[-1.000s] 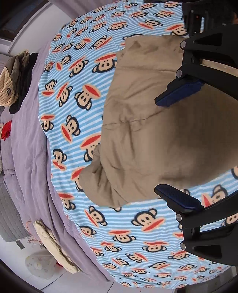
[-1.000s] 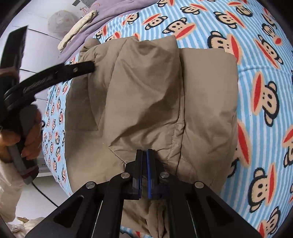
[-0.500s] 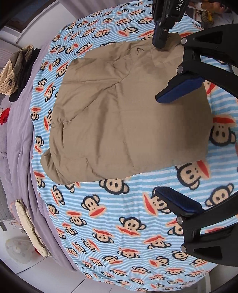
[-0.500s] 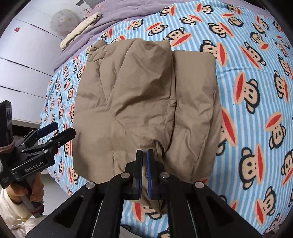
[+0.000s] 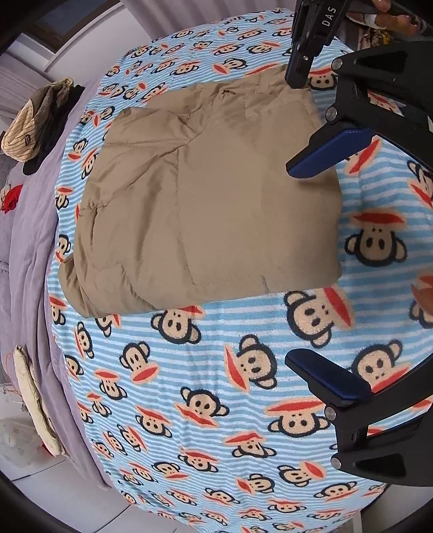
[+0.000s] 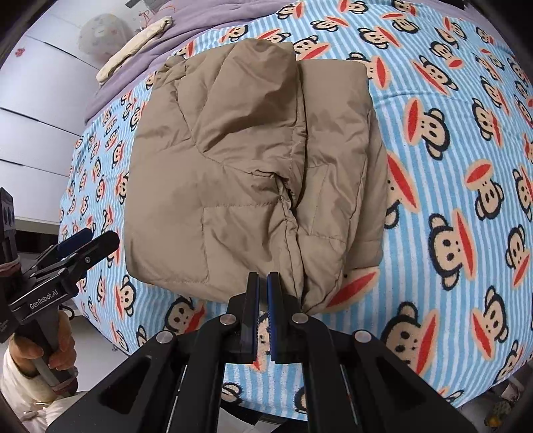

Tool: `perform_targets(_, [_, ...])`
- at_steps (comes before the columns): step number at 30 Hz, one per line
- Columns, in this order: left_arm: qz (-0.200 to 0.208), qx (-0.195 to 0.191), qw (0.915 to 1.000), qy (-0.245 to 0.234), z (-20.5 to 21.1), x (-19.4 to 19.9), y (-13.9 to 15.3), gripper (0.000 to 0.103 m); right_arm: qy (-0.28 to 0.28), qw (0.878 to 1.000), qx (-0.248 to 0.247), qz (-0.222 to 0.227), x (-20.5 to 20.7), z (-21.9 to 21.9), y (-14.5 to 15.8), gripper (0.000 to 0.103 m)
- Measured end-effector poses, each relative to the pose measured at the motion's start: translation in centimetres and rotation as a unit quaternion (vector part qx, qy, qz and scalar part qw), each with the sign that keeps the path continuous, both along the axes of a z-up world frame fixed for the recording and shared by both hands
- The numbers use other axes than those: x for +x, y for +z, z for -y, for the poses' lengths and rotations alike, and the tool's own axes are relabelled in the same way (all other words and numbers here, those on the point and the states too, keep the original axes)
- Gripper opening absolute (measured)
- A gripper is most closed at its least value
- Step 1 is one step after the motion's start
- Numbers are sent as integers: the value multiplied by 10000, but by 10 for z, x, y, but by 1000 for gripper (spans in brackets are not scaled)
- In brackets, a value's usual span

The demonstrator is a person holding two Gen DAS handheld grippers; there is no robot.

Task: Fold large clothes
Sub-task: 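Open the right tool and lift both tools away from the folded jacket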

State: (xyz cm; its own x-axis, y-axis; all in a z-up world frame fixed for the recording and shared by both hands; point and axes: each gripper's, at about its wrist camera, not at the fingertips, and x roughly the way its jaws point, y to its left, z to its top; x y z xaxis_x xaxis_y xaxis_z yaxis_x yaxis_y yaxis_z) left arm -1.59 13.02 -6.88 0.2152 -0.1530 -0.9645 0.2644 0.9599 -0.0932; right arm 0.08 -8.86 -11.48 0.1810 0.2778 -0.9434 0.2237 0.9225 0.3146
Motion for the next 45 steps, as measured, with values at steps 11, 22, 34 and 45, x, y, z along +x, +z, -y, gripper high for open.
perform_targets(11, [183, 184, 9992, 317, -12, -16, 11, 103, 199, 9997, -123, -9, -4, -14, 7, 5])
perform_targets(22, [120, 359, 9977, 565, 8, -49, 26, 103, 368, 9993, -27, 22, -20, 2, 15, 6])
perform_targets(34, [298, 153, 9979, 554, 19, -78, 57, 103, 486, 9974, -217, 490, -37, 2, 62, 79])
perform_targets(45, [669, 125, 9955, 663, 11, -88, 91, 103, 309, 9925, -816, 859, -45, -6, 94, 86])
